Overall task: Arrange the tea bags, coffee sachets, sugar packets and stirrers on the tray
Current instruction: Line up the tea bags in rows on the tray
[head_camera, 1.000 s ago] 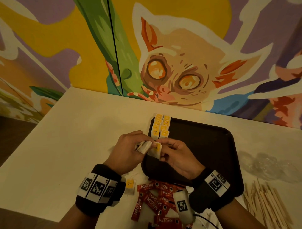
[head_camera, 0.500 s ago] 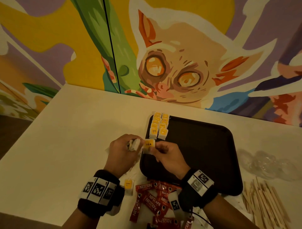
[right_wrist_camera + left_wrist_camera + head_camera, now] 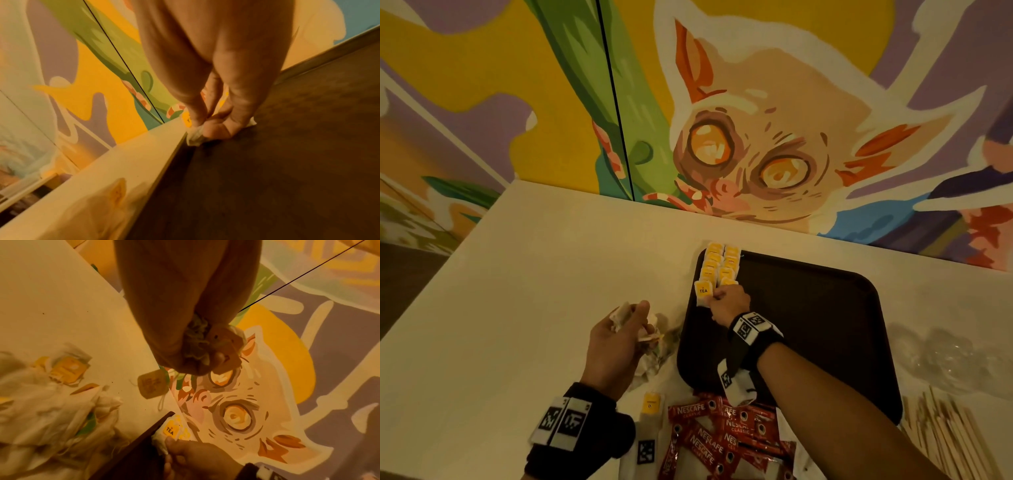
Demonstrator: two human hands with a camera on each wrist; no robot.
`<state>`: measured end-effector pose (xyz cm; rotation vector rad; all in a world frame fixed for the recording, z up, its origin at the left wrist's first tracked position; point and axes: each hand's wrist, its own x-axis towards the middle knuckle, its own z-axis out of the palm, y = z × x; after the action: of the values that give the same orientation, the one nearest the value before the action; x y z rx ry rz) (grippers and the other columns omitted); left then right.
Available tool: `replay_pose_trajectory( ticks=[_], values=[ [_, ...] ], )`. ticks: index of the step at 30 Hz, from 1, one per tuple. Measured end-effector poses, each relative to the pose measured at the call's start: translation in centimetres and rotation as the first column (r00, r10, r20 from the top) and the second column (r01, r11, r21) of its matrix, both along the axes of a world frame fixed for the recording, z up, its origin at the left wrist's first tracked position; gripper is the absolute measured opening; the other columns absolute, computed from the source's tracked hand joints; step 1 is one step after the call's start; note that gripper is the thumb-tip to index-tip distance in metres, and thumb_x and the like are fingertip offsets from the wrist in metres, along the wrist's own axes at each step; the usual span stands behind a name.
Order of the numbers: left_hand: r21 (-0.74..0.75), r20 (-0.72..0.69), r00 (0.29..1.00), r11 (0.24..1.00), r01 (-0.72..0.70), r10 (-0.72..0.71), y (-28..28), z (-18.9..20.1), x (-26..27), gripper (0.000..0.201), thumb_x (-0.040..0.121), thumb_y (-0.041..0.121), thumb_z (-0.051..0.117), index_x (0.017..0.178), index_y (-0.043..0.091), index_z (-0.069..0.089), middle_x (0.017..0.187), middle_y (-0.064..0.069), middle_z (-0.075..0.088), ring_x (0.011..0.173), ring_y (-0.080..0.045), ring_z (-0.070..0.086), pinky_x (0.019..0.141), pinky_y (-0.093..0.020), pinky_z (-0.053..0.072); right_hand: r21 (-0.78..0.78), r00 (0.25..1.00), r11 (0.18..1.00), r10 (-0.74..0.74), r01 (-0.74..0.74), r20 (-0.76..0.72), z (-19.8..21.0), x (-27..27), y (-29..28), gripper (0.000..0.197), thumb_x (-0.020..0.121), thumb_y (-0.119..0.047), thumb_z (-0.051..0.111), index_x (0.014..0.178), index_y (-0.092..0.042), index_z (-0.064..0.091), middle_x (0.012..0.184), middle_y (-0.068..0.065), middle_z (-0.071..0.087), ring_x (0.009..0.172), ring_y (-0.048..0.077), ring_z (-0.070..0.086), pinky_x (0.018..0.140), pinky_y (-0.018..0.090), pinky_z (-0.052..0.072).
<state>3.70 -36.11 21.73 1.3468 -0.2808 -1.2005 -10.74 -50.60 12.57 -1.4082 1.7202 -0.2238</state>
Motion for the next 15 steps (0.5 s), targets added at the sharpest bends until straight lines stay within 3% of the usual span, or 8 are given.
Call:
replay_pose_trajectory(
  ticks=[3, 6, 11, 15],
  values=[
    [0.006, 0.026, 1.000, 1.000, 0.000, -0.001, 0.1, -0.5, 0.5, 0.020, 0.093, 0.016, 0.061, 0.074, 0.009, 0.059, 0.061, -0.004, 0.051, 0.064, -0.022, 0.051, 0.057, -0.031, 0.044, 0.018, 0.997, 1.000, 0.026, -0.024, -0.068, -0.6, 0.1, -0.3, 0.019, 0.092, -0.023, 0.064, 0.105, -0.011, 0.072, 0.121, 0.013, 0.059, 0.089, 0.019, 0.051, 0.080, 0.023, 0.049],
    [0.007, 0.041, 0.999, 1.000, 0.012, -0.012, 0.0, -0.8, 0.9, 0.020, 0.093, 0.017, 0.061, 0.076, 0.007, 0.057, 0.062, -0.004, 0.049, 0.065, -0.023, 0.050, 0.050, -0.029, 0.045, 0.019, 0.997, 1.000, 0.018, -0.017, -0.076, -0.7, 0.2, -0.2, 0.026, 0.093, -0.022, 0.063, 0.115, -0.009, 0.067, 0.130, 0.015, 0.051, 0.084, 0.014, 0.038, 0.076, 0.022, 0.041],
    [0.019, 0.061, 0.998, 0.999, 0.029, -0.030, -0.2, -1.0, 0.9, 0.017, 0.093, 0.019, 0.062, 0.083, 0.005, 0.058, 0.063, -0.004, 0.049, 0.066, -0.022, 0.052, 0.049, -0.027, 0.045, -0.051, 0.997, 0.998, -0.044, 0.040, -0.063, -1.1, 0.2, 0.6, 0.023, 0.093, -0.015, 0.063, 0.114, -0.009, 0.060, 0.129, 0.015, 0.050, 0.089, 0.014, 0.039, 0.082, 0.024, 0.041],
    [0.021, 0.047, 0.998, 0.999, 0.028, -0.029, -0.4, -1.0, 0.8, 0.016, 0.092, 0.018, 0.062, 0.082, 0.005, 0.060, 0.062, -0.004, 0.051, 0.063, -0.020, 0.052, 0.052, -0.029, 0.047, -0.076, 0.994, 0.993, -0.092, 0.086, -0.066, -1.4, 0.3, 1.2, 0.026, 0.089, -0.015, 0.069, 0.112, -0.009, 0.057, 0.126, 0.015, 0.055, 0.087, 0.013, 0.048, 0.077, 0.020, 0.042]
  ],
)
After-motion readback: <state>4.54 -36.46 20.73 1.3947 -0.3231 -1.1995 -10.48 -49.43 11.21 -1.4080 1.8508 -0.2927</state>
